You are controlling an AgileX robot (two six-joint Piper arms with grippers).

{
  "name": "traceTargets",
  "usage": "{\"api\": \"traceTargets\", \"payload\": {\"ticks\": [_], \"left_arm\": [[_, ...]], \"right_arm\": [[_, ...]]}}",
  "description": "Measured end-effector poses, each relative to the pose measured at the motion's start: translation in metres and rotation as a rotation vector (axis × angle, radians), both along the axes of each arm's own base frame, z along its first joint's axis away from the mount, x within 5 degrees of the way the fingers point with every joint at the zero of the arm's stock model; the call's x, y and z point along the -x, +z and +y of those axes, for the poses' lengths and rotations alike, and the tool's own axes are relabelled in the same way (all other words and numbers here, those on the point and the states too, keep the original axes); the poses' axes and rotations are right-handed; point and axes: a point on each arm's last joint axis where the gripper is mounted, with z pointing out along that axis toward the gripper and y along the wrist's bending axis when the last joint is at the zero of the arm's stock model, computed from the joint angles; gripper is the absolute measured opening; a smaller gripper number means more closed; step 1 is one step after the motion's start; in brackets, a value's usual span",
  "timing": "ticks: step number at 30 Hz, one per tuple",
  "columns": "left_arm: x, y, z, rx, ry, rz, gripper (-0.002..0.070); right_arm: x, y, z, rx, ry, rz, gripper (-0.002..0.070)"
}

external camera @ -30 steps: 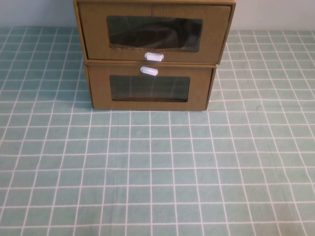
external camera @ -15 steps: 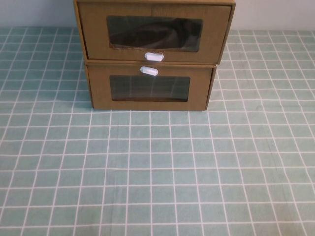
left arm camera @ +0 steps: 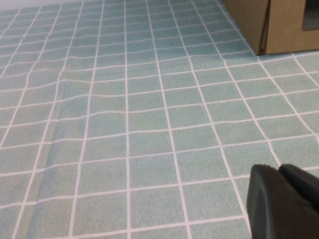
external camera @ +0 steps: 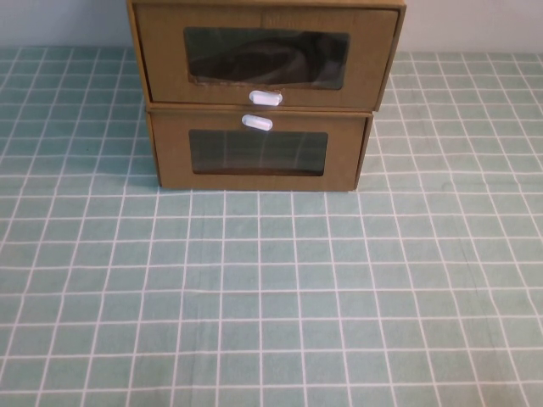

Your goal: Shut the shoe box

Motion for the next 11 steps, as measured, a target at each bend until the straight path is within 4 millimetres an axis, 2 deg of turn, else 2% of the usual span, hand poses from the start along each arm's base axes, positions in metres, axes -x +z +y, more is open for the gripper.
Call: {"api": "traceTargets", "payload": {"ticks": [11], "left_arm": [[0.0000, 0.0000, 0.0000, 0.000, 0.000, 0.000, -0.0005]], "right_arm": [[0.0000, 0.0000, 0.0000, 0.000, 0.000, 0.000, -0.0011]]}}
